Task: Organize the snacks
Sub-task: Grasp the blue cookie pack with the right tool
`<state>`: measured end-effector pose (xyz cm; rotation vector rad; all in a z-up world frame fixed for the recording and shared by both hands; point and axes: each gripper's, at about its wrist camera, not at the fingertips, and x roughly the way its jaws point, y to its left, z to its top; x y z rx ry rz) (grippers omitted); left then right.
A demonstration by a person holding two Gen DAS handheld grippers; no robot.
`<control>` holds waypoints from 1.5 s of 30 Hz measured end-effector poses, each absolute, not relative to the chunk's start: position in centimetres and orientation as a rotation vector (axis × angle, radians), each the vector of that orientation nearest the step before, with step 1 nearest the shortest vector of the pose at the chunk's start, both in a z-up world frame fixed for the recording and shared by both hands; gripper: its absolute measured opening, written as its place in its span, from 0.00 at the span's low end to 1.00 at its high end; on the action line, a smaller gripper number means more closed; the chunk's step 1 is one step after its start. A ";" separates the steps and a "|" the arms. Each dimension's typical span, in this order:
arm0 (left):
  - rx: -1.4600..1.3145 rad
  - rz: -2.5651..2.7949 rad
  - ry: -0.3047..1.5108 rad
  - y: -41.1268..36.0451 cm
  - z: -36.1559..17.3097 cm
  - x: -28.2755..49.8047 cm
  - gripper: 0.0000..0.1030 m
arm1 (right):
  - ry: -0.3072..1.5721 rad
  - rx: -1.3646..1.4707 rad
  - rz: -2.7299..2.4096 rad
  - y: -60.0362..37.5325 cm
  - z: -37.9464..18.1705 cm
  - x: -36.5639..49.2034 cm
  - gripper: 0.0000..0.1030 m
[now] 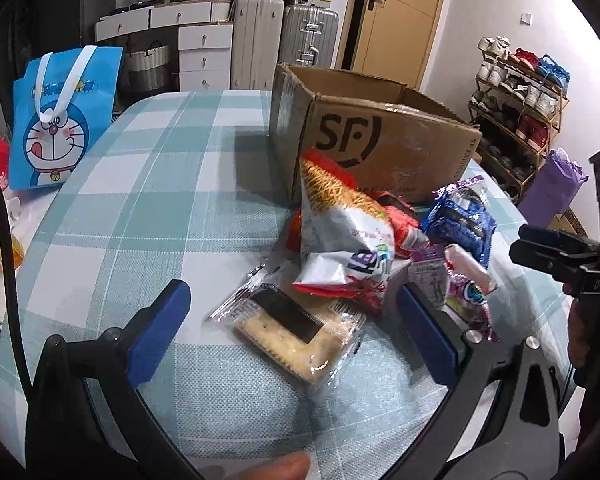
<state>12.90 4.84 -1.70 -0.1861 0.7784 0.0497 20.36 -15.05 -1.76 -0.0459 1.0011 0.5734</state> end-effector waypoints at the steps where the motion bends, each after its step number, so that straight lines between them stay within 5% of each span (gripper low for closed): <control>1: -0.192 0.046 0.781 4.9 -1.8 12.9 1.00 | 0.994 -0.060 0.581 -14.5 -1.7 20.4 0.96; 12: -0.204 0.028 0.781 5.0 -1.8 12.9 1.00 | 0.955 -0.202 0.655 -9.4 -1.5 21.3 0.77; 35: -0.208 0.027 0.789 5.0 -2.1 12.8 1.00 | 1.074 -0.177 0.733 -7.9 -4.4 23.6 0.69; 44: -0.211 0.025 0.789 5.0 -2.0 12.7 1.00 | 1.010 -0.092 0.742 -9.6 -3.0 23.3 0.35; 45: -0.211 0.025 0.789 4.9 -2.0 12.7 1.00 | 1.005 -0.098 0.741 -9.6 -2.9 23.1 0.19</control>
